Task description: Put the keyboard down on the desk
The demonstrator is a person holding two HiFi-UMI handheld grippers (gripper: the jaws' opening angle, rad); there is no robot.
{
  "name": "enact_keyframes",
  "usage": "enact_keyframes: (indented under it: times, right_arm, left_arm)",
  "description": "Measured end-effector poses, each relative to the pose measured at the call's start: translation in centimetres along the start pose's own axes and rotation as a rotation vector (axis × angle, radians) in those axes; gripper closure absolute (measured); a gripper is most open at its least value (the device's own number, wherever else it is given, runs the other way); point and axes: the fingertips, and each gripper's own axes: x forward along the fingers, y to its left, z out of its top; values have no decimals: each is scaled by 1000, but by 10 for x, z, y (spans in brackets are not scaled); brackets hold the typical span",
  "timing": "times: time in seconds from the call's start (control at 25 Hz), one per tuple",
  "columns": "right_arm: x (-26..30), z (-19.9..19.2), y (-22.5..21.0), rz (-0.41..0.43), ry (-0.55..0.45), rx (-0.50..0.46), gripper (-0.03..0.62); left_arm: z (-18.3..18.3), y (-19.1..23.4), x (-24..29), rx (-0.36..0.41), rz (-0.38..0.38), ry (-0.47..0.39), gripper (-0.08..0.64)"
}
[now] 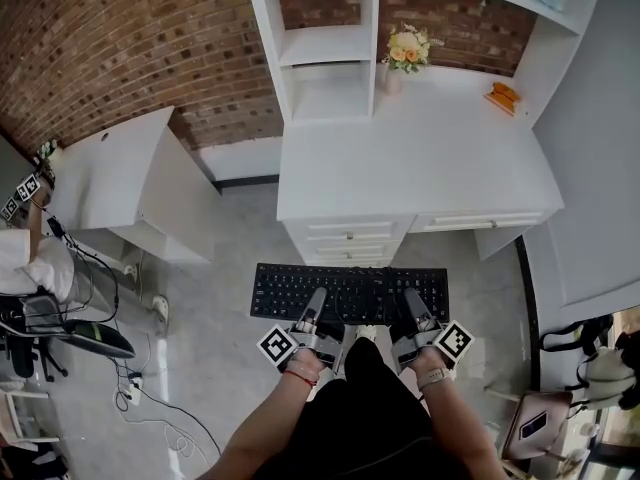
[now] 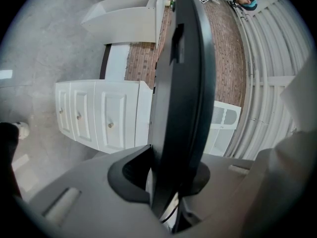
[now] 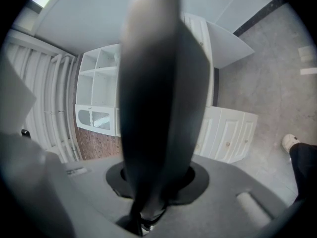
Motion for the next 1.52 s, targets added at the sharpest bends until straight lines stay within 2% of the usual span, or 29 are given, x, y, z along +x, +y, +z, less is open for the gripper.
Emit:
enact_keyframes:
  times: [0.72,1.52]
  right_arm:
    - [73,54,-2,18,5,31,515]
    - [136,107,-3,35,35,45,517]
  left_arm:
    - [15,7,88,24,14,8,485]
    - [21,5,165,36,-5,-13,486]
